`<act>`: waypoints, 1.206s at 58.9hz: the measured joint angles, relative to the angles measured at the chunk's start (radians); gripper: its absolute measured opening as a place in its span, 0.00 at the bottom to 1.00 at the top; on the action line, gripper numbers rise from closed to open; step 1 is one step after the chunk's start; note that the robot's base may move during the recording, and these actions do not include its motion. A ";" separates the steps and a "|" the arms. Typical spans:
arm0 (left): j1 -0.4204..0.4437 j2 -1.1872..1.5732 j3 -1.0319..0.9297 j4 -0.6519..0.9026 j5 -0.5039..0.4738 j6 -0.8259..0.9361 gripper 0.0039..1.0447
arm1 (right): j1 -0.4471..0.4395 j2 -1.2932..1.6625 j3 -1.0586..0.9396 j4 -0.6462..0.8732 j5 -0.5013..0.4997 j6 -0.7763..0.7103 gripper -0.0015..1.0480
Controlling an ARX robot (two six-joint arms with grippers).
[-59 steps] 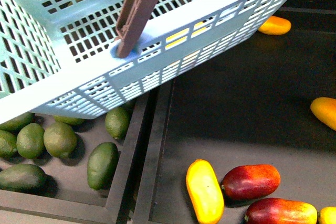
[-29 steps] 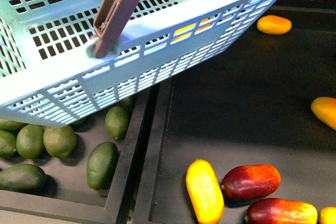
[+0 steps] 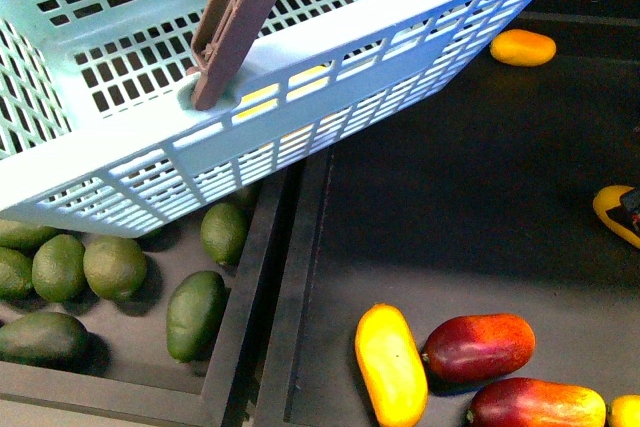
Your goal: Pick lemon and mango into basket
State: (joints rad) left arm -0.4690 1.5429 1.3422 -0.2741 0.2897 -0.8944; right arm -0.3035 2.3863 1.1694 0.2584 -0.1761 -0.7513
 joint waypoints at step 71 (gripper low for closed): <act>0.000 0.000 0.000 0.000 0.005 0.000 0.27 | -0.034 -0.032 -0.070 0.043 -0.116 0.049 0.60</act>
State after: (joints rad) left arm -0.4690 1.5429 1.3422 -0.2741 0.2943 -0.8948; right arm -0.3374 2.3539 1.0996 0.3012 -0.2916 -0.7025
